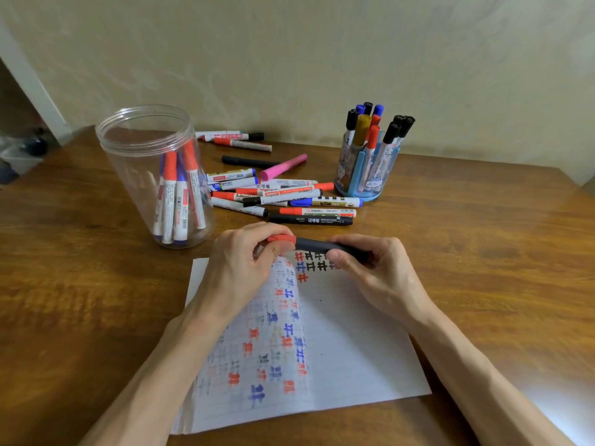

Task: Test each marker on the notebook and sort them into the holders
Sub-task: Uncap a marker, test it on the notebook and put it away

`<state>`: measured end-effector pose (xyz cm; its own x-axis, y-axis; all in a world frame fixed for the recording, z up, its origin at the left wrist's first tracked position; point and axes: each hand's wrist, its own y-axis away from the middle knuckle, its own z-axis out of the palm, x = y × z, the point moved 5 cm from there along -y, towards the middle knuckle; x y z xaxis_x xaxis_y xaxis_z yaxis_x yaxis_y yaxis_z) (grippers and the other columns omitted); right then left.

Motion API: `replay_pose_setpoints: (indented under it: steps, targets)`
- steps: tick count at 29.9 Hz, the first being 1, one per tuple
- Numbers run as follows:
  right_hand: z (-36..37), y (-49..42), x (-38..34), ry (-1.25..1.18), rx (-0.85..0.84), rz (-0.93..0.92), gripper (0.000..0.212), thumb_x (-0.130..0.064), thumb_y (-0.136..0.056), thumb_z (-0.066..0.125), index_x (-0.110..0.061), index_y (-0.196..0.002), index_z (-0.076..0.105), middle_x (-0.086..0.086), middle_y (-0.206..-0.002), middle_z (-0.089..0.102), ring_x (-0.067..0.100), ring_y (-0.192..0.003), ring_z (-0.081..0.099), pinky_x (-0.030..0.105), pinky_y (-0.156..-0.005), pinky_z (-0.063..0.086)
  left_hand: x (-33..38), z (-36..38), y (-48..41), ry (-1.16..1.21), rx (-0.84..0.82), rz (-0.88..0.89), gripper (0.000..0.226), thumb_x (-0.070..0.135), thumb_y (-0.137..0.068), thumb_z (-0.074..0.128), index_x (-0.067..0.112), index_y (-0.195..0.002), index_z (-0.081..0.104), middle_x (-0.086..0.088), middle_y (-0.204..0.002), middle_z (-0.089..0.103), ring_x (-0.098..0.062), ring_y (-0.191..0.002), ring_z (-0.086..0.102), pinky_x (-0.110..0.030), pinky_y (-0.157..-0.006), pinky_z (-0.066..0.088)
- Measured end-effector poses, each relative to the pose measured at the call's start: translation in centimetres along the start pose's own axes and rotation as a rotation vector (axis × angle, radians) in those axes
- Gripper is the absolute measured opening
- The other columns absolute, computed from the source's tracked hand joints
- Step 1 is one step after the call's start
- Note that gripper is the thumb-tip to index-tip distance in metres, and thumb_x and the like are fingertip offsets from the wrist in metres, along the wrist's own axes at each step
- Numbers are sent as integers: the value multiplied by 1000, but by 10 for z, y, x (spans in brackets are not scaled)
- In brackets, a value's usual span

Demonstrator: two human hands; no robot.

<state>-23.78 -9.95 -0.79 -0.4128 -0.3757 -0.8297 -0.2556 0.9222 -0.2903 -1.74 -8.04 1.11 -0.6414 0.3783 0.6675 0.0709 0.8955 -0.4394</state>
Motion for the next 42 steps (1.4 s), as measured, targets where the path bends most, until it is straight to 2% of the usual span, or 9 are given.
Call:
replay_pose_setpoints:
  steps: [9,14,18,21,27,33,36,39,42]
  targets:
    - [3,3,0,-20,-1,18,45,-38,-90,73,-12,-126,75,-5,-115,78,-2,-105,72,12,-87,54,1,-3,1,-7,-17,11,22,14,-92,72,24,-111,76,21,-104,69,7,-99,63,-5,-83,49]
    - [-13,-3,-5,-10,-28,8,35,-38,-89,76,-21,-119,77,-12,-104,80,6,-100,75,23,-82,60,6,1,-4,174,-137,-40,11,26,-93,73,29,-104,72,24,-96,70,2,-102,65,-9,-78,50]
    - [-15,-10,-9,-26,-2,16,33,-41,-86,77,-30,-116,77,-13,-106,79,9,-100,74,30,-86,62,18,-5,-9,366,-43,-66,15,28,-90,76,21,-103,73,16,-96,74,-6,-100,69,-15,-78,54]
    - [-1,-14,-13,-6,-52,-5,45,-43,-86,78,-29,-128,74,-11,-111,78,7,-101,74,30,-88,62,22,-19,-15,413,27,-60,15,30,-90,74,21,-102,73,15,-98,75,-5,-99,70,-16,-79,55]
    - [15,-30,-18,119,-86,-11,40,-26,-91,82,-29,-130,73,-14,-111,76,4,-101,72,33,-87,62,38,-108,-34,520,334,52,23,15,-95,69,9,-118,70,-2,-109,77,-15,-107,72,-22,-90,55]
    - [43,-57,-50,217,-167,-71,44,-28,-96,76,-32,-139,66,-15,-125,72,1,-108,67,31,-95,59,63,-187,-54,350,506,301,36,12,-100,66,9,-130,48,2,-123,70,-24,-104,74,-34,-89,59]
    - [59,-70,-63,247,-191,-79,45,-23,-99,72,-31,-142,63,-10,-133,69,5,-115,65,25,-100,55,58,-203,-60,276,563,320,30,14,-102,64,8,-127,50,-18,-116,71,-25,-103,75,-32,-87,58]
    - [70,-74,-68,252,-192,-100,42,-24,-100,69,-34,-141,64,-10,-132,67,5,-112,64,29,-99,57,45,-205,-60,179,593,298,26,12,-101,65,12,-125,54,-9,-114,72,-17,-103,74,-36,-91,59]
    - [78,-76,-67,255,-199,-98,41,-26,-100,69,-35,-140,64,-10,-132,67,5,-111,64,32,-98,57,30,-198,-57,92,578,226,28,10,-99,66,9,-127,58,-7,-120,69,-9,-104,72,-28,-90,59]
